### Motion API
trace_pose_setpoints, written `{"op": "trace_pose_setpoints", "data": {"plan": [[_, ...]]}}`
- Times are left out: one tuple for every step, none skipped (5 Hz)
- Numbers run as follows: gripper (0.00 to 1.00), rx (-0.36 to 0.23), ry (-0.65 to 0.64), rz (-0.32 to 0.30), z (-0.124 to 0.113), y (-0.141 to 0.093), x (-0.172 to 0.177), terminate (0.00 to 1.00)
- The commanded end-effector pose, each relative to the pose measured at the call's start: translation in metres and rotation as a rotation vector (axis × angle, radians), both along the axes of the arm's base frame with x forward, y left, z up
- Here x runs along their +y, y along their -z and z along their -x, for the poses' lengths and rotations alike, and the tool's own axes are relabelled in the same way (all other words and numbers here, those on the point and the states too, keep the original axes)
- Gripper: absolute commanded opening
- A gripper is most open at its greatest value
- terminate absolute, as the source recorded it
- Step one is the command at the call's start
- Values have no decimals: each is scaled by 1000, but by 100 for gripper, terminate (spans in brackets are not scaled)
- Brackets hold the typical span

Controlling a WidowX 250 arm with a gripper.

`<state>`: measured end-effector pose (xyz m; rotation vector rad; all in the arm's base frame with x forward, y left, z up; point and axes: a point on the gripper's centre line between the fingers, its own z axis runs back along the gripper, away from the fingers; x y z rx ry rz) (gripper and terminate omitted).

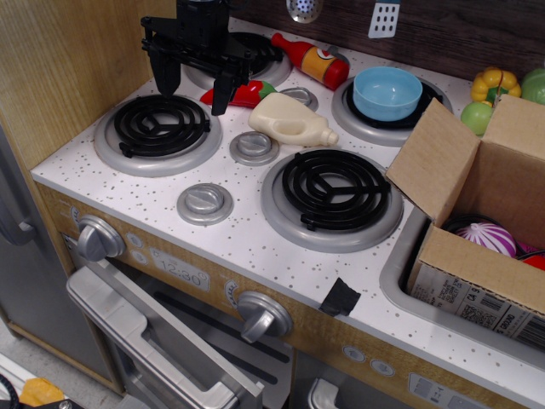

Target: Pick up bowl and put in small4fbox

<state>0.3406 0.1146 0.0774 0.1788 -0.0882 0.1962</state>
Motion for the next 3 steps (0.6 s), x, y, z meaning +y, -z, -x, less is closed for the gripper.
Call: {"op": "trace_pose_setpoints", "data": {"plan": [[100, 0, 0, 0, 0, 0, 0, 0], [100, -41, -111, 32, -14, 0, -26, 0], [100, -87, -215, 78, -39, 1, -58, 0]]}}
